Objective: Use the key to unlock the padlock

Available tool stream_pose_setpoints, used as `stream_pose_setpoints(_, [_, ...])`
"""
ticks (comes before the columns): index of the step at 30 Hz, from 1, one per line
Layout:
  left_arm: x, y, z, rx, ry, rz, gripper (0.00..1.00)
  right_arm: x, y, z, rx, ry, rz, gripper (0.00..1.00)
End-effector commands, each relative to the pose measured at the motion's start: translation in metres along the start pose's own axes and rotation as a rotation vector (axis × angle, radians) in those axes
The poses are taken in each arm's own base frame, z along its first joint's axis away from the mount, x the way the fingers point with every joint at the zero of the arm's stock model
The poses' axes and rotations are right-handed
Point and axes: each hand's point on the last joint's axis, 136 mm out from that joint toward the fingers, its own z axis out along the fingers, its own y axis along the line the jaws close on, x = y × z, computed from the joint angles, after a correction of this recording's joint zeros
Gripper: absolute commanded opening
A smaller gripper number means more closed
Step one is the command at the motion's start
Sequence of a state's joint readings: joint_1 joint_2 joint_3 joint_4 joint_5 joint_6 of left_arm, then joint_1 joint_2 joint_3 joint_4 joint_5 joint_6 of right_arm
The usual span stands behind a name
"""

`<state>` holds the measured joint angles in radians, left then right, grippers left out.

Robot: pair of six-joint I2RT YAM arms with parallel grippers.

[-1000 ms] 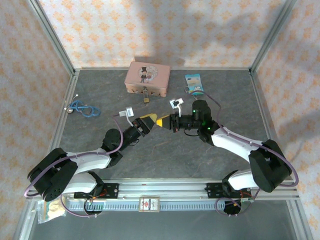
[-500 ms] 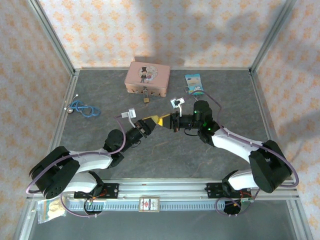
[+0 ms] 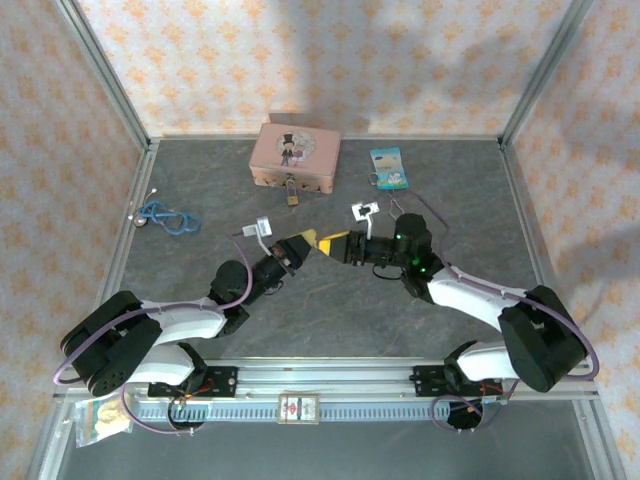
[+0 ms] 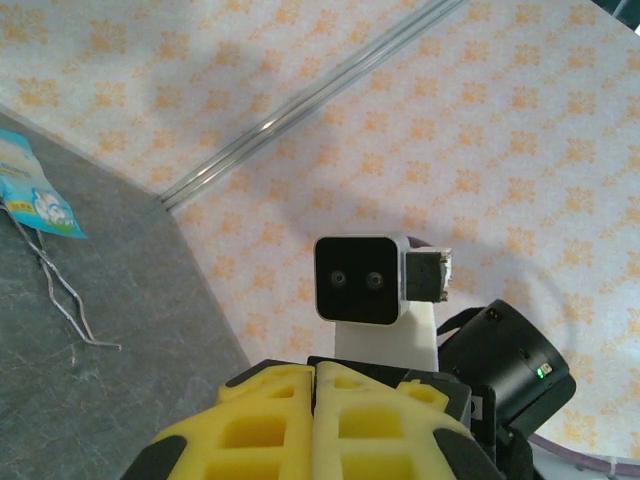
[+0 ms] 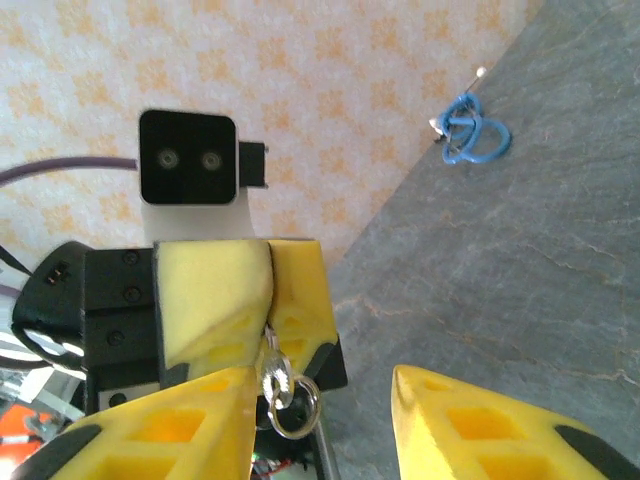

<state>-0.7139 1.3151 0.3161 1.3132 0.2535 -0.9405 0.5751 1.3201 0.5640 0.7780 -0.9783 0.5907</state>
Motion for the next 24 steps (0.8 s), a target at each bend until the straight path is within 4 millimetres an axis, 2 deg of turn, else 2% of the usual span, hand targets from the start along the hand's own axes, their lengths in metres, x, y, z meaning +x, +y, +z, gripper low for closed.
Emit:
stream_pose_setpoints(1, [-0.008, -0.016, -0.001, 0.052, -0.041, 0.016, 0.00, -0.025, 0.030, -0.009, -0.104, -0.144, -0.017, 0.39])
stream_pose_setpoints(5, [-0.004, -0.014, 0.000, 0.052, -0.040, -0.003, 0.00, -0.022, 0.042, -0.004, -0.160, -0.153, -0.009, 0.38])
stream_pose_setpoints(8, [-0.006, -0.020, 0.001, 0.082, -0.056, -0.010, 0.00, -0.021, 0.044, 0.000, -0.171, -0.148, -0.002, 0.37])
stream_pose_setpoints(11, [-0.006, -0.022, 0.001, 0.089, -0.061, -0.014, 0.00, -0.018, 0.039, 0.002, -0.159, -0.144, 0.009, 0.34])
stream_pose_setpoints(16, [-0.007, -0.025, 0.000, 0.095, -0.070, -0.015, 0.00, -0.013, 0.031, 0.001, -0.142, -0.146, 0.026, 0.35])
stream_pose_setpoints(20, [-0.007, -0.023, -0.001, 0.085, -0.079, -0.021, 0.00, -0.013, 0.034, 0.001, -0.148, -0.149, 0.024, 0.28])
stream_pose_setpoints(24, [-0.010, -0.023, -0.002, 0.088, -0.102, -0.031, 0.00, -0.010, 0.032, 0.002, -0.146, -0.142, 0.033, 0.31])
